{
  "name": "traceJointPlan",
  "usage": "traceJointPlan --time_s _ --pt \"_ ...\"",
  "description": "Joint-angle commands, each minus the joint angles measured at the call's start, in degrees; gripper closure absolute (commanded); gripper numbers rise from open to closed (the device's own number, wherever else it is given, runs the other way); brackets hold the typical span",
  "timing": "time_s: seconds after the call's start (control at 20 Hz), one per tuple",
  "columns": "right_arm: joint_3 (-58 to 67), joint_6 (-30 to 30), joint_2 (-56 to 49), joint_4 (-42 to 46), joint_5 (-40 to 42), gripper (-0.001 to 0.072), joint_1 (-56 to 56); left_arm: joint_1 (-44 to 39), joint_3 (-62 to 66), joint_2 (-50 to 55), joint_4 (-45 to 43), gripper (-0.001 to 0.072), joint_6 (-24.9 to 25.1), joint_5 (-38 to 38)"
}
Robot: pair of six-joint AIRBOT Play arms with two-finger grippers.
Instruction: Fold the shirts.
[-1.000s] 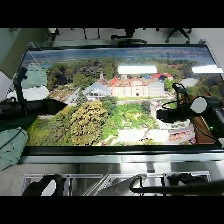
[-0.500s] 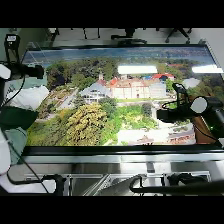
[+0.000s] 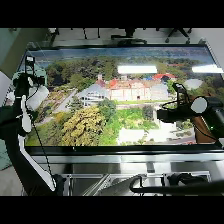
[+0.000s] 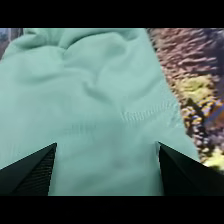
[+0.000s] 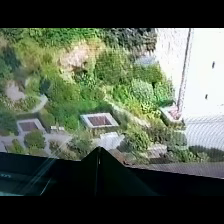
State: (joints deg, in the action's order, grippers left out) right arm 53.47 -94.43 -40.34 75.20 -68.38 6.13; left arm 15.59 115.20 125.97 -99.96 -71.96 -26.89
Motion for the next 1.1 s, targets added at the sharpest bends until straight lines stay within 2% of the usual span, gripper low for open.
traceJointPlan --time_s 0.0,0.1,0.15,0.25,0.3,0.5,0.65,0.75,0.9,1.05 --pt "0.0 0.0 0.0 0.0 0.0 0.0694 0.0 1.8 0.8 5.2 -0.8 0.0006 -0.5 6.7" --pt "0.0 0.0 0.1 0.0 0.0 0.0694 0.0 2.5 2.4 7.6 -0.8 0.0007 -0.6 6.6" --pt "0.0 0.0 0.1 0.0 0.0 0.0694 0.0 2.8 1.9 8.0 -0.7 0.0253 -0.6 7.7" --pt "0.0 0.0 0.1 0.0 0.0 0.0694 0.0 2.6 2.3 8.0 -0.4 0.0616 -0.6 7.3" --pt "0.0 0.0 0.1 0.0 0.0 0.0694 0.0 2.3 3.0 7.9 -0.5 0.0692 -0.6 6.0" --pt "0.0 0.0 0.0 0.0 0.0 0.0694 0.0 1.6 3.6 2.8 -0.3 0.0692 -0.9 4.3" --pt "0.0 0.0 0.0 0.0 0.0 0.0694 0.0 0.9 3.6 -5.9 -0.3 0.0692 -7.9 4.4" --pt "0.0 0.0 0.0 0.0 0.0 0.0694 0.0 -0.3 3.6 -12.1 -0.2 0.0692 -9.5 0.6" --pt "0.0 0.0 0.0 0.0 0.0 0.0694 0.0 -2.5 3.6 -20.4 11.6 0.0694 -9.5 -7.9" --pt "0.0 0.0 0.0 0.0 0.0 0.0694 0.0 -5.6 3.6 -29.1 27.8 0.0694 -7.5 -24.8"
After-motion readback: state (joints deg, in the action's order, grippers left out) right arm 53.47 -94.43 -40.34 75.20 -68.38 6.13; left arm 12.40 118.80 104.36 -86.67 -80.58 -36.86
